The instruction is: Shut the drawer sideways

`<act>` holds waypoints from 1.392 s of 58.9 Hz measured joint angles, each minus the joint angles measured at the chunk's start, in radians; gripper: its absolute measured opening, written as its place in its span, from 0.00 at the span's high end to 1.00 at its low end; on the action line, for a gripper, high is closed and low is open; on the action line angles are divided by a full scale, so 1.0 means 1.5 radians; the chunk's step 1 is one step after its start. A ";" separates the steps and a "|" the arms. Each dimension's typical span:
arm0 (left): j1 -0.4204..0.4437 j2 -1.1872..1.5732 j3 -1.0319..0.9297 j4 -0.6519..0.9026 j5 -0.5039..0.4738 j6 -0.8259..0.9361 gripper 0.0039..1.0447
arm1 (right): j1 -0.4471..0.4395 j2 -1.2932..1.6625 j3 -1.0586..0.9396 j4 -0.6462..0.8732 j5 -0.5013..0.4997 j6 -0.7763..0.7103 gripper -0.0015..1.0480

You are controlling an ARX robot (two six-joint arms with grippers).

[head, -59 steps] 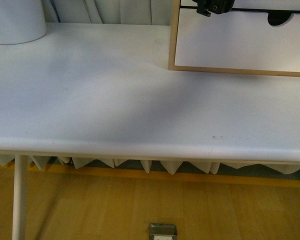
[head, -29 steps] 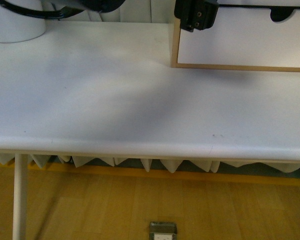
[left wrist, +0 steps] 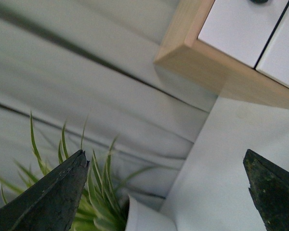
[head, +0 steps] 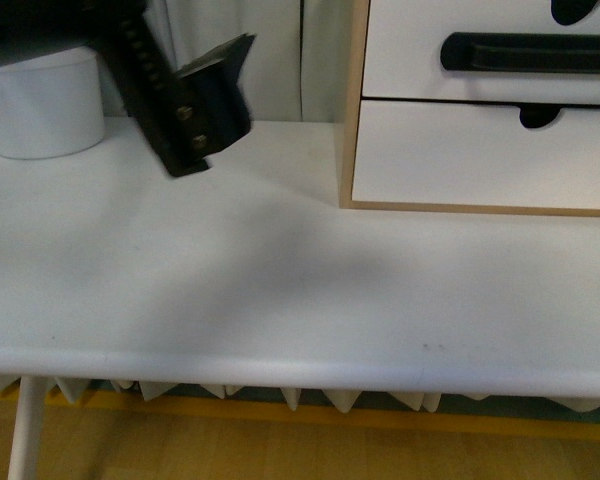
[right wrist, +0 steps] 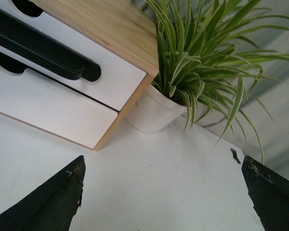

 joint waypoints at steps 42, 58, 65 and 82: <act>0.182 -0.511 -0.295 -0.311 -0.064 -0.732 0.52 | -0.014 -0.384 -0.246 -0.066 -0.063 0.385 0.50; 0.244 -0.608 -0.349 -0.355 0.001 -0.783 0.96 | 0.094 -0.517 -0.316 -0.129 0.043 0.400 0.99; 0.298 -0.642 -0.360 -0.376 0.055 -0.785 0.96 | 0.130 -0.535 -0.333 -0.129 0.076 0.402 0.99; 0.306 -0.713 -0.381 -0.425 0.057 -0.789 0.96 | 0.238 -0.563 -0.360 -0.131 0.181 0.403 0.99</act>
